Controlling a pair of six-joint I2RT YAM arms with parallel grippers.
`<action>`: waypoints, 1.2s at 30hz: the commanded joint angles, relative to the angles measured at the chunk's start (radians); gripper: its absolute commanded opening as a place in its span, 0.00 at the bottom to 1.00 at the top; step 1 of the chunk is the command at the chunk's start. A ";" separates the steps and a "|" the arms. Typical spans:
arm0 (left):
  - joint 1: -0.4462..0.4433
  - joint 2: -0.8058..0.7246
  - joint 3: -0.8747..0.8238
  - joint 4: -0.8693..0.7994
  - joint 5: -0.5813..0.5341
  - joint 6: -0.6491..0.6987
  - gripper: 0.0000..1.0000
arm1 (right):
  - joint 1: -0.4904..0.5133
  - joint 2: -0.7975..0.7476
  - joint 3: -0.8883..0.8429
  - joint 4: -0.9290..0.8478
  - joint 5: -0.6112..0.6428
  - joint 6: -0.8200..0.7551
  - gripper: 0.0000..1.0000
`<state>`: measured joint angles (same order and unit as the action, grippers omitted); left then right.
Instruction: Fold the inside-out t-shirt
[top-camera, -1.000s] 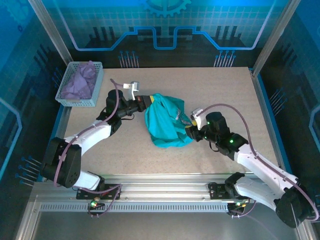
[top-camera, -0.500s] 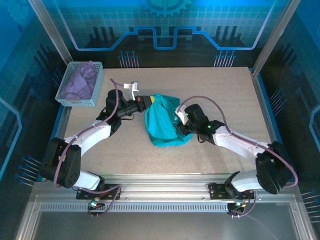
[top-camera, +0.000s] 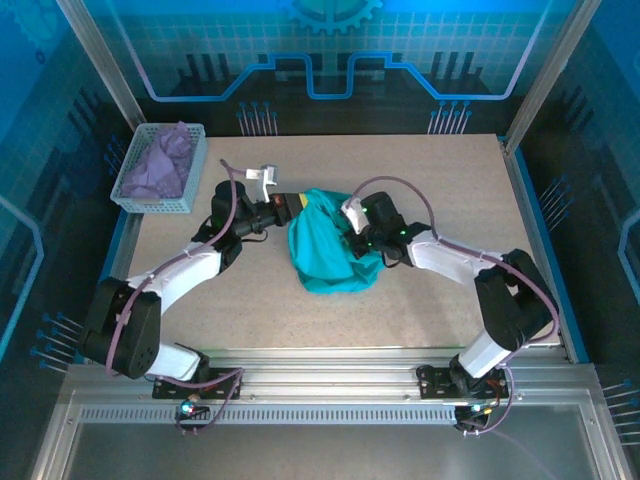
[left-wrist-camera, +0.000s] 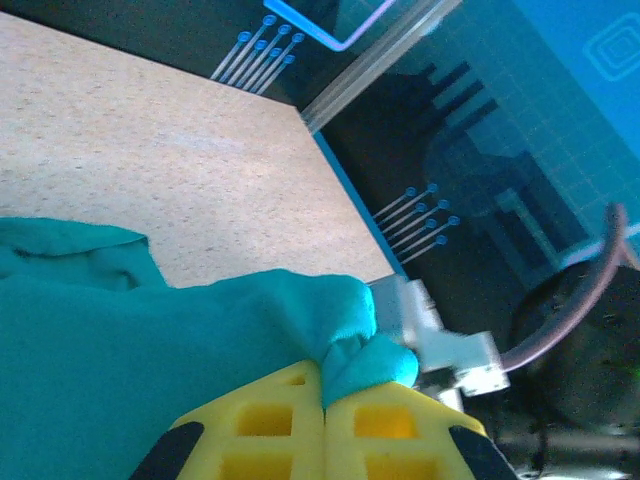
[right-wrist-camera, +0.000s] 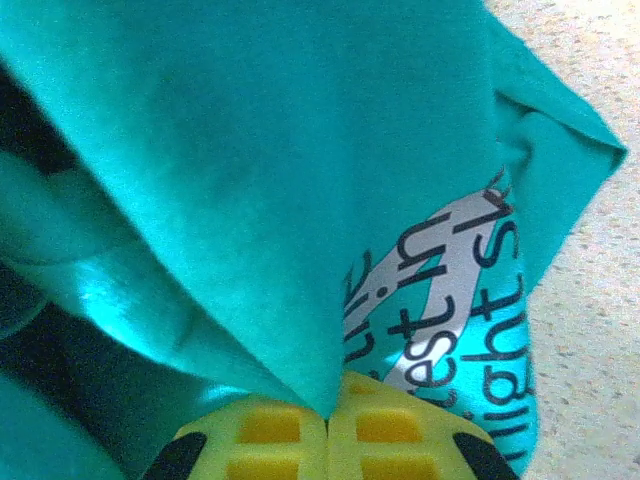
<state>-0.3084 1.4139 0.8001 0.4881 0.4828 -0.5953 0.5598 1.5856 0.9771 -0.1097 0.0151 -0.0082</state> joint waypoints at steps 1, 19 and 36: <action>0.012 -0.051 -0.009 -0.086 -0.119 0.056 0.00 | -0.020 -0.151 0.023 -0.057 -0.036 -0.021 0.00; 0.057 0.026 0.017 -0.347 -0.275 0.138 0.11 | -0.156 -0.370 0.080 -0.033 -0.531 0.036 0.00; -0.215 -0.151 -0.016 -0.379 -0.240 0.315 0.62 | -0.182 -0.305 0.055 -0.004 -0.595 0.063 0.00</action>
<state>-0.5022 1.2308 0.7418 0.1162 0.2066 -0.3431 0.3904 1.2739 1.0458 -0.1551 -0.5549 0.0380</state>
